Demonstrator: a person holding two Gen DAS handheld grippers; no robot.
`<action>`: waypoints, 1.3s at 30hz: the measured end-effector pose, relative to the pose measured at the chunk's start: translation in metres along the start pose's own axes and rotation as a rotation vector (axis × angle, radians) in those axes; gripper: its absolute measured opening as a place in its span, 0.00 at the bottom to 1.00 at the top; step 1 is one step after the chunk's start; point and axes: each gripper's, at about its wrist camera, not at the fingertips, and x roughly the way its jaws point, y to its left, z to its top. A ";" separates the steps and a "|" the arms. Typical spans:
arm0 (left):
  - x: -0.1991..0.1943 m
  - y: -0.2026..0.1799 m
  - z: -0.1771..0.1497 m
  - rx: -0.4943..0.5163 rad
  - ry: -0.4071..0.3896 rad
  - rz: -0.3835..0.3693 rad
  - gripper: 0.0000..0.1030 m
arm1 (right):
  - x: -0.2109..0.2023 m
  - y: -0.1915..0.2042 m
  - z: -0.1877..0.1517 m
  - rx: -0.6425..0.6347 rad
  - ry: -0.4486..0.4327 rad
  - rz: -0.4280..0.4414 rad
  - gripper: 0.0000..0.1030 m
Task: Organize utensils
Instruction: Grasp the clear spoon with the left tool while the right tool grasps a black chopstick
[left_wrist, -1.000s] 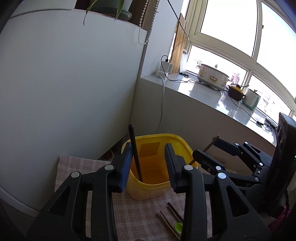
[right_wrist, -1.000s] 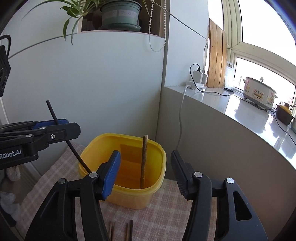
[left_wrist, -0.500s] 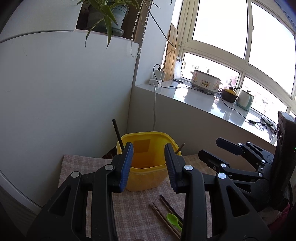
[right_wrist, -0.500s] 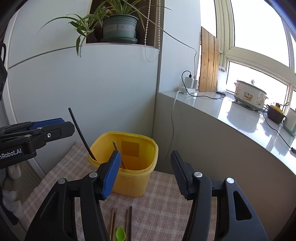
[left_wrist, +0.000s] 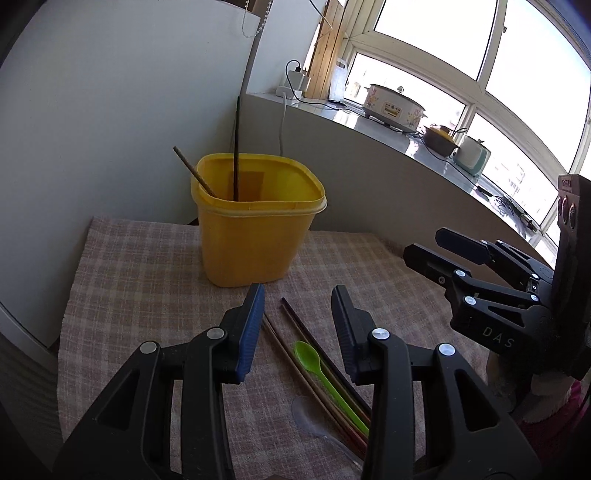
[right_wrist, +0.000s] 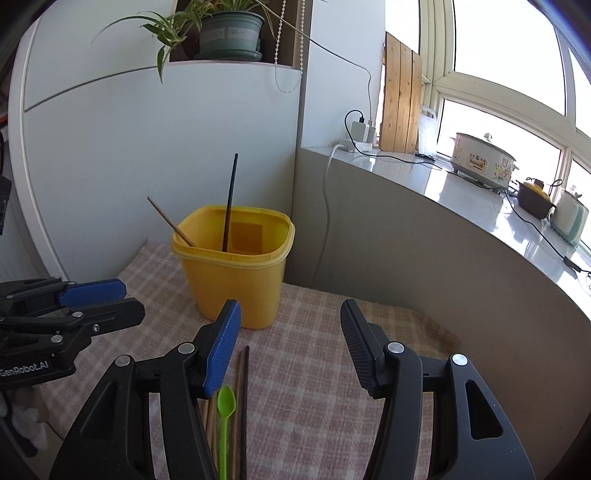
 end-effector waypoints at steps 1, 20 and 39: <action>0.003 0.002 -0.004 -0.011 0.014 -0.003 0.36 | 0.002 -0.001 -0.004 0.005 0.012 0.004 0.53; 0.072 0.016 -0.055 -0.124 0.276 -0.063 0.36 | 0.049 -0.018 -0.066 0.058 0.284 0.119 0.53; 0.072 0.017 -0.103 -0.157 0.368 -0.132 0.28 | 0.083 -0.013 -0.093 0.123 0.478 0.303 0.31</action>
